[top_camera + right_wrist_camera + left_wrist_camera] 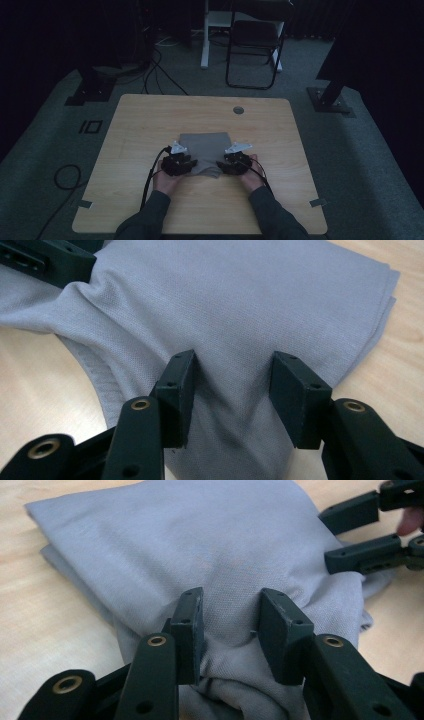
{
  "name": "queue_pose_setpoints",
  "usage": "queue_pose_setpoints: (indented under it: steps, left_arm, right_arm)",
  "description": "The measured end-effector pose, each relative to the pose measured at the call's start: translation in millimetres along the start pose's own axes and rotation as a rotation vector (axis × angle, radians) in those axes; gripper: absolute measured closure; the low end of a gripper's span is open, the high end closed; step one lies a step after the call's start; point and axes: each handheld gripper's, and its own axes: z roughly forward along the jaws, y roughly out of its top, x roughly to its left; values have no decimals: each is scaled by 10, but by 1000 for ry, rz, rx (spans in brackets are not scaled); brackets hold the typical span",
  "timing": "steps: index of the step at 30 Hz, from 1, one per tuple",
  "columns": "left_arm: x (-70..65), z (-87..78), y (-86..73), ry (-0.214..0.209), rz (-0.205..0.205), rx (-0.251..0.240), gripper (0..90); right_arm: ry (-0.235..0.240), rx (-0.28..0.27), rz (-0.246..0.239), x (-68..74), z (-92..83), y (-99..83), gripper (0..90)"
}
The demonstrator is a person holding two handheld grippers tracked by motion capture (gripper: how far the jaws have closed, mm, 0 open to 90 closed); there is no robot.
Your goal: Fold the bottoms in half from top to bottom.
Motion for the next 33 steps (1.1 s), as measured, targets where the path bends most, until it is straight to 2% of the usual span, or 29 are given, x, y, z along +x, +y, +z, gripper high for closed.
queue_pose_setpoints:
  steps: [1, 2, 4, 10, 14, 18, 20, 21, 22, 24, 25, 26, 27, 29, 33]
  left_arm:
    - [0, 0, 0, 0, 0, 0, 619]
    - [53, 55, 38, 20, -27, -19, 619]
    - [92, 104, 68, 38, -43, -34, 618]
    - [208, 224, 179, 63, -116, -74, 606]
    - [223, 129, 217, 53, -143, -97, 600]
    - [175, -146, 168, 52, -124, -149, 600]
    - [175, -146, 168, 52, -124, -149, 600]
    - [124, -372, 72, 70, -100, -185, 600]
    - [105, -423, 32, 75, -93, -188, 589]
    - [59, -492, -55, 86, -71, -180, 573]
    - [59, -492, -55, 86, -71, -180, 565]
    - [-7, -530, -158, 101, -39, -160, 565]
    - [-34, -534, -199, 105, -30, -151, 542]
    - [-71, -518, -263, 113, -19, -137, 526]
    - [-97, -341, -268, 137, -5, -96, 511]
  right_arm:
    - [0, 0, 0, 0, 0, 0, 533]
    - [-4, -2, 7, -14, 20, 14, 534]
    - [-23, -19, 31, -76, 110, 70, 537]
    - [-67, -28, 73, -202, 251, 199, 537]
    - [-85, -40, 92, -236, 223, 253, 534]
    - [-88, -64, 78, -192, 74, 195, 531]
    - [-88, -66, 73, -183, 44, 178, 531]
    - [-88, -66, 73, -183, 44, 178, 530]
    - [-84, -80, 52, -147, -95, 86, 529]
    - [-76, -81, 39, -129, -167, 20, 529]
    - [-76, -81, 39, -129, -167, 20, 529]
    - [-71, -80, 37, -120, -193, -15, 529]
    - [-53, -74, 34, -100, -229, -95, 526]
    - [-53, -58, 24, -84, -227, -152, 522]
    - [-70, -28, 34, -123, -148, -181, 521]
